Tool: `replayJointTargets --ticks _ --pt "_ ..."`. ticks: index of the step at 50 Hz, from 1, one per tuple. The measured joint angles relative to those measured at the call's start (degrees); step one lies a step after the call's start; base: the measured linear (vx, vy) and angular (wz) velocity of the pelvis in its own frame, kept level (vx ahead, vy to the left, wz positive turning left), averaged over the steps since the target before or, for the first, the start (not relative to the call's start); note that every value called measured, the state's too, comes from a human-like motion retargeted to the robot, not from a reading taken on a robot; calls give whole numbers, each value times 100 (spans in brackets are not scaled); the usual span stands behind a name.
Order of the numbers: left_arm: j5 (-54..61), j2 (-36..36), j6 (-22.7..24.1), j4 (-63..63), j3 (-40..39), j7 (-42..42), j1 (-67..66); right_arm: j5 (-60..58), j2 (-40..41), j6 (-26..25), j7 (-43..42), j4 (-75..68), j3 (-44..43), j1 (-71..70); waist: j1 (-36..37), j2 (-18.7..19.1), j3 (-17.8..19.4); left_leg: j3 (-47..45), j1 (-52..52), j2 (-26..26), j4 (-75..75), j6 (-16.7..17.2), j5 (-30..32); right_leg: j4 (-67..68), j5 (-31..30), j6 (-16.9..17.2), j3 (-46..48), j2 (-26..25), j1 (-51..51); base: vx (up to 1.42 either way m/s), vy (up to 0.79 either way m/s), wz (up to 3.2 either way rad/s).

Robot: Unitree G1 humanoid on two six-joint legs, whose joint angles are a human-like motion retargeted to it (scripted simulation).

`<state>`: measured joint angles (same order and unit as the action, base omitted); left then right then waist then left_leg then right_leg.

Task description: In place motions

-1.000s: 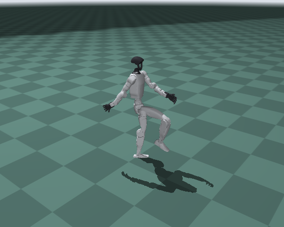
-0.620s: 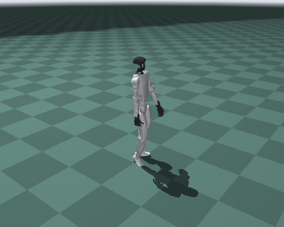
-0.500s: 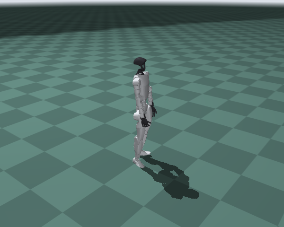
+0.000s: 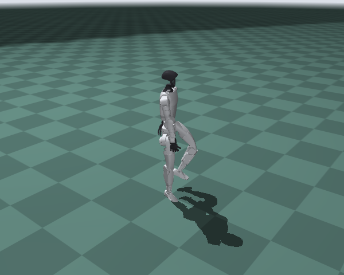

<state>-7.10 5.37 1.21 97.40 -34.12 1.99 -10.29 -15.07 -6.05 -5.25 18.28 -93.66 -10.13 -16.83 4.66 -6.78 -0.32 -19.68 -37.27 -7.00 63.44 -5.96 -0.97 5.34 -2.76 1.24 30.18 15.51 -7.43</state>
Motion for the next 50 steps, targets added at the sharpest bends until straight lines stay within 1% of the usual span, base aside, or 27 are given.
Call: replayJointTargets --ticks 2,4,6,9,12,15,17,18,20,22,23,25,27,28,30,33,35,38,40,41,42,43,45,47,48,49,50 --pt "-337 170 -295 0 118 -92 -399 -588 163 43 412 599 -102 -365 159 -8 67 -163 -430 -281 752 -322 -403 122 26 -59 -116 11 -115 -2 0 -19" --pt "-643 363 -505 0 249 -204 -745 -969 278 284 575 1056 -50 -671 183 -45 79 -228 -664 -387 1122 -439 -654 196 43 -118 -182 6 -180 0 -6 10" --pt "-779 523 -607 0 357 -243 -929 -1118 316 531 457 1366 209 -884 146 -54 80 -238 -635 -393 1143 -373 -735 197 42 -139 -210 -34 -167 0 0 0" --pt "-779 567 -589 0 357 -199 -845 -1402 289 792 63 1539 494 -906 10 11 -13 -194 -161 -297 604 -108 -705 68 35 -96 -124 -126 -39 6 6 12" --pt "-645 500 -530 0 506 -172 -490 -1834 240 847 -39 1267 429 -360 -165 92 -284 -83 914 90 -796 248 -580 -32 79 -35 72 -229 193 35 14 33" --pt "-532 308 -288 0 915 -374 259 -2100 148 617 48 674 0 539 -272 215 -535 89 2357 599 -3079 742 -340 89 197 -25 256 -424 323 33 12 28" --pt "-456 69 -96 0 1186 -373 921 -2198 -31 369 143 195 -495 1206 -320 365 -576 109 3320 787 -4594 819 -1450 402 292 -84 418 -563 349 28 14 33" --pt "-414 -51 -7 0 1298 -322 1211 -2208 -137 254 166 -21 -714 1500 -318 478 -547 29 3669 770 -5167 771 -1608 576 317 -145 476 -684 382 31 20 69" --pt "-147 -447 200 -27 1714 -61 2103 -1965 -497 -175 171 -374 -1162 2339 -730 776 -556 516 4109 811 -6118 657 -1378 1448 -82 -403 1116 -658 271 17 13 117" --pt "22 -721 369 -353 1887 140 3027 -1450 -687 -498 -31 -374 -1417 2777 -598 656 -339 339 3860 794 -6275 785 -1186 3400 -926 -605 785 83 -809 -24 16 -29" --pt "134 -813 480 -562 1989 270 3410 -1183 -766 -494 -270 -374 -1560 2980 -584 613 -113 272 3825 879 -6290 730 -1171 4231 -1060 -737 610 440 -1235 -31 22 -28" --pt "407 -970 608 -910 2218 629 4090 -708 -912 -384 -659 -374 -1764 3488 -871 560 186 495 3894 1096 -6398 646 -1101 5618 -695 -990 378 1086 -1857 -23 18 67" --pt "444 -967 660 -1155 2104 917 4497 -429 -1034 -751 -813 -374 -1729 3888 -1198 524 302 640 3900 1178 -6391 588 -1023 6494 -367 -1049 80 1456 -2354 -10 13 96" --pt "294 -956 714 -1254 1815 957 4585 -377 -1096 -977 -938 -374 -1698 3974 -1414 541 318 778 3856 1206 -6378 537 -983 6732 -242 -1076 -20 1525 -2553 -3 13 62" --pt "490 -977 808 -1207 1699 965 4577 -312 -1147 -1070 -1328 -374 -1743 4131 -1509 625 264 792 3798 1125 -6336 526 -914 6909 -82 -1133 -139 1461 -2774 12 3 3" --pt "454 -987 780 -971 1763 1135 4222 -137 -976 -666 -1490 -374 -1737 4106 -1156 604 140 630 3806 1030 -6341 577 -872 6460 -117 -1067 -151 1129 -2599 13 -11 -46" --pt "301 -764 714 -873 1997 1205 3913 -89 -901 -624 -1517 -374 -1592 3766 -1034 577 84 520 3833 1050 -6373 608 -916 5859 -203 -933 -67 883 -2279 0 -4 -49" --pt "4 -539 571 -527 1987 884 3070 -126 -737 -702 -1210 -374 -1106 3081 -753 567 -131 246 3933 1047 -6345 693 -1066 4385 -336 -679 127 310 -1446 18 3 -70" --pt "-254 -436 467 -303 1715 540 2297 -251 -556 -739 -889 -374 -723 2451 -669 636 -244 148 3980 940 -6198 760 -1207 2995 -602 -359 387 -139 -685 17 3 -40" --pt "-366 -343 430 -207 1545 396 1838 -347 -458 -682 -686 -374 -537 2086 -660 727 -278 139 3970 843 -6044 766 -1233 2230 87 -298 552 -460 -267 13 0 -16" --pt "-452 -234 388 -115 1386 278 1370 -441 -350 -600 -465 -374 -345 1716 -632 777 -291 104 3966 784 -5863 766 -1228 1493 565 -301 724 -734 114 13 -4 -27" --pt "-486 -90 334 -29 1249 212 888 -528 -225 -467 -209 -373 -139 1336 -568 747 -265 15 3974 798 -5628 756 -1159 809 621 -433 910 -913 421 9 -9 -62" --pt "-524 183 92 0 1009 140 32 -637 66 -255 379 88 239 737 -212 537 -154 -355 3800 871 -4848 746 -562 61 229 -264 367 -856 682 -8 -16 -79" --pt "-599 508 -103 0 824 -95 -380 -666 269 -39 963 890 447 68 -128 291 -3 -311 2587 591 -3056 796 370 -95 64 54 427 -372 624 -55 -23 60" --pt "-667 666 -145 0 698 -230 -495 -661 324 98 1099 1326 520 -263 -149 215 43 -145 1795 473 -2060 648 571 -181 19 64 585 -285 516 -56 -21 113" --pt "-712 851 -162 0 605 -216 -667 -687 332 260 1186 1691 581 -542 -64 109 56 -16 1182 472 -1260 528 449 -246 -9 24 650 -244 415 -39 -20 90" --pt "-747 1049 -168 0 529 -127 -869 -729 316 435 1249 2020 635 -794 74 -12 50 94 659 530 -559 423 166 -301 -29 -39 667 -227 316 -4 -17 38"
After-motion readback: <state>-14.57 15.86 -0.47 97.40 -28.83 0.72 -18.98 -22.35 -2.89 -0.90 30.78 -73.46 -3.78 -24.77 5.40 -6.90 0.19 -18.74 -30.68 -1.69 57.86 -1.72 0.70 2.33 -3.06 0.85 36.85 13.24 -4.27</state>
